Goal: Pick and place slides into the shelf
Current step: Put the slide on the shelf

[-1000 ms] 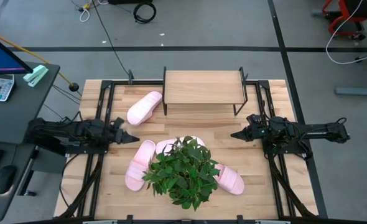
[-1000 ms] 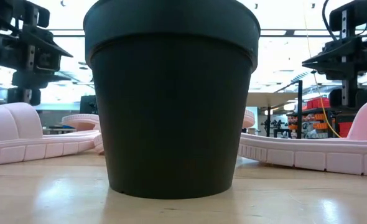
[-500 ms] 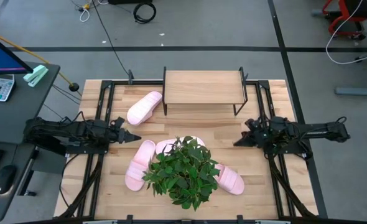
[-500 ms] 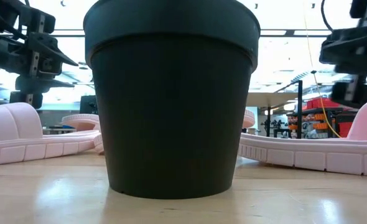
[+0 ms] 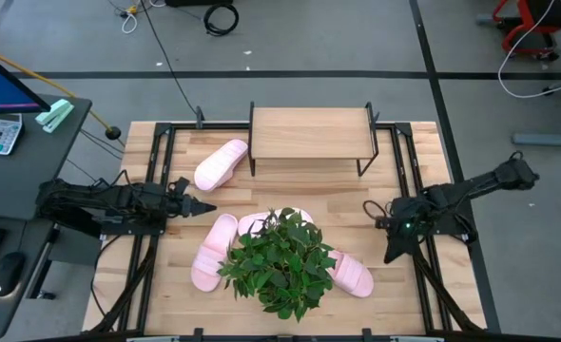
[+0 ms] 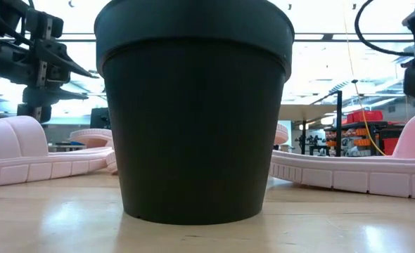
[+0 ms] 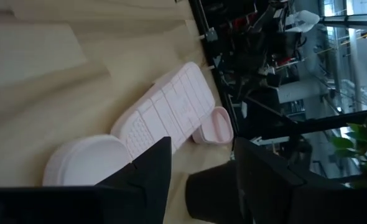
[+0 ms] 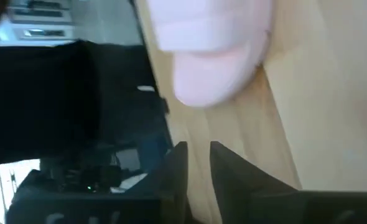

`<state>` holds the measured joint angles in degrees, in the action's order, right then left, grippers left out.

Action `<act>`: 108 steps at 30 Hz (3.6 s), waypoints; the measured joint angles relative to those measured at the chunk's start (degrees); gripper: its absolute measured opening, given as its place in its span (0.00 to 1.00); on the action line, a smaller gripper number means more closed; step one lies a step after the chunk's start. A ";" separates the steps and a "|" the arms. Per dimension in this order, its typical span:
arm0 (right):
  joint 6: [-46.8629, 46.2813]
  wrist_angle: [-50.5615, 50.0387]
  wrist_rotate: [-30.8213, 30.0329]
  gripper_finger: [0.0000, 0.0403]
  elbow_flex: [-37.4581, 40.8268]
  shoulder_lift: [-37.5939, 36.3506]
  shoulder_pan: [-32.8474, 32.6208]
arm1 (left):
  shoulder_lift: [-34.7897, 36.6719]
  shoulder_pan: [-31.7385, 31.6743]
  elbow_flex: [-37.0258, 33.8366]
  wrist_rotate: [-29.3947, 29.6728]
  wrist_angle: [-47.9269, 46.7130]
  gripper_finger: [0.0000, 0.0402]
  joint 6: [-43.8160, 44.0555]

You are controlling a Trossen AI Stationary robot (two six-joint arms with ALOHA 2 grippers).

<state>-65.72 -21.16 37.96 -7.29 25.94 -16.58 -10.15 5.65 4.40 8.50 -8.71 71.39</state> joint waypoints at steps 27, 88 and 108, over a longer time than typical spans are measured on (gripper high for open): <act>-46.29 22.02 -28.14 0.56 -6.55 20.77 -26.90 | 0.00 0.00 0.05 4.61 -0.08 0.43 -4.88; -45.30 3.03 -50.89 0.06 -24.92 37.89 -37.10 | -0.02 0.00 0.07 6.94 -0.10 0.43 -9.13; -51.22 -68.15 -66.26 0.06 -51.68 21.80 -38.26 | -0.02 -0.02 0.07 8.60 -0.05 0.41 -9.08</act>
<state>-116.93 -89.31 -28.30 -58.97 47.73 -54.84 -10.17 5.63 4.47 17.10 -8.76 62.31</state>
